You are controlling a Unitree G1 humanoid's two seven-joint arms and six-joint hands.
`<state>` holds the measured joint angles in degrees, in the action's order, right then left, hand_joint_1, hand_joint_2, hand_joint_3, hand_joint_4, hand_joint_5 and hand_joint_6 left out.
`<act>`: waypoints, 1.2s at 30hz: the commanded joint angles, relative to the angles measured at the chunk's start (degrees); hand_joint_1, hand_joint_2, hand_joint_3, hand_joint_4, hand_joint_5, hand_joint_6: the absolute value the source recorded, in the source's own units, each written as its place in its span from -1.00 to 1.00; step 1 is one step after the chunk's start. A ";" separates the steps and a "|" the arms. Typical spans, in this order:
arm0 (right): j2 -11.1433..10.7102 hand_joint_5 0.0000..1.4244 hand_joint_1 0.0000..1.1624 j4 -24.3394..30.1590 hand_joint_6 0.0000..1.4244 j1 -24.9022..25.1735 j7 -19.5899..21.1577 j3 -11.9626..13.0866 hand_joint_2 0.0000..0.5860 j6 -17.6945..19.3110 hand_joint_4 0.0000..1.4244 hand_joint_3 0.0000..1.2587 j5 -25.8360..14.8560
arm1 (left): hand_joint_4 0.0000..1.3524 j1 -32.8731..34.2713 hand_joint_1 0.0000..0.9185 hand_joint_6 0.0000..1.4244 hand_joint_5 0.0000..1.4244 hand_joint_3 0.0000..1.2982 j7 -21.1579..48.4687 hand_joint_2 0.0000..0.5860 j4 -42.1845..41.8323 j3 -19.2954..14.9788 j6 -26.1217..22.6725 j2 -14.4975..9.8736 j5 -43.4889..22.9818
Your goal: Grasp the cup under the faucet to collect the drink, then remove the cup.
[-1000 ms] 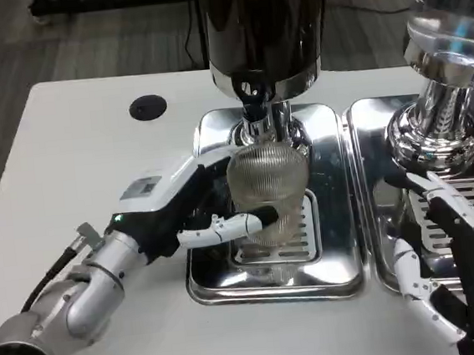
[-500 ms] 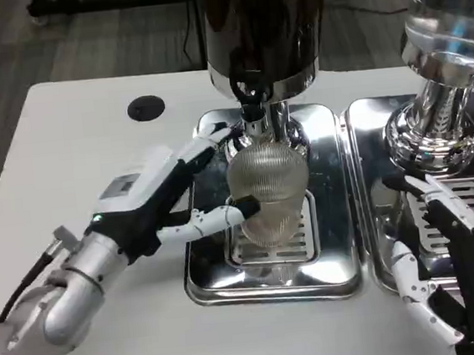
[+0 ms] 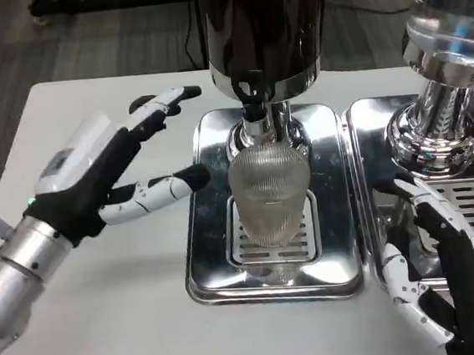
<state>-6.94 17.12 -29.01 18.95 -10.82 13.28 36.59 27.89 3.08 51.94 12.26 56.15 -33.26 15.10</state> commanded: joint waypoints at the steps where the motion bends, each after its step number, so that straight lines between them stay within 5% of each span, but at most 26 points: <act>1: 0.20 -0.83 -0.23 -0.77 -0.62 0.77 0.59 0.19 1.00 0.98 -0.80 -0.58 -0.81 | -0.81 3.21 -0.92 -0.61 -0.73 -0.78 12.28 -0.60 -3.23 -2.71 1.62 -1.27 -10.97; 10: 0.18 -0.81 -0.23 -1.39 -0.62 1.36 0.68 -0.02 1.00 1.01 -0.76 -0.60 -0.97 | -0.76 6.73 -0.93 -0.55 -0.67 -0.74 29.55 -0.63 -5.90 -5.83 -1.92 0.15 -21.57; 18: 0.45 -0.80 -0.22 -1.49 -0.62 1.39 1.09 -0.09 1.00 0.92 -0.74 -0.62 -1.02 | -0.73 9.76 -0.97 -0.56 -0.64 -0.71 39.67 -0.64 -5.91 -6.99 -6.12 1.61 -23.88; 36: 1.19 -0.78 -0.22 -2.25 -0.60 1.40 1.48 -0.12 1.00 1.07 -0.69 -0.62 -1.87 | -0.73 12.22 -1.00 -0.59 -0.63 -0.68 46.62 -0.68 -8.27 -6.42 -8.04 2.08 -21.00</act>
<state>-5.96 15.28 -27.62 19.71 -11.07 13.31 35.37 38.97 48.26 44.60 5.48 47.64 -30.92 -6.98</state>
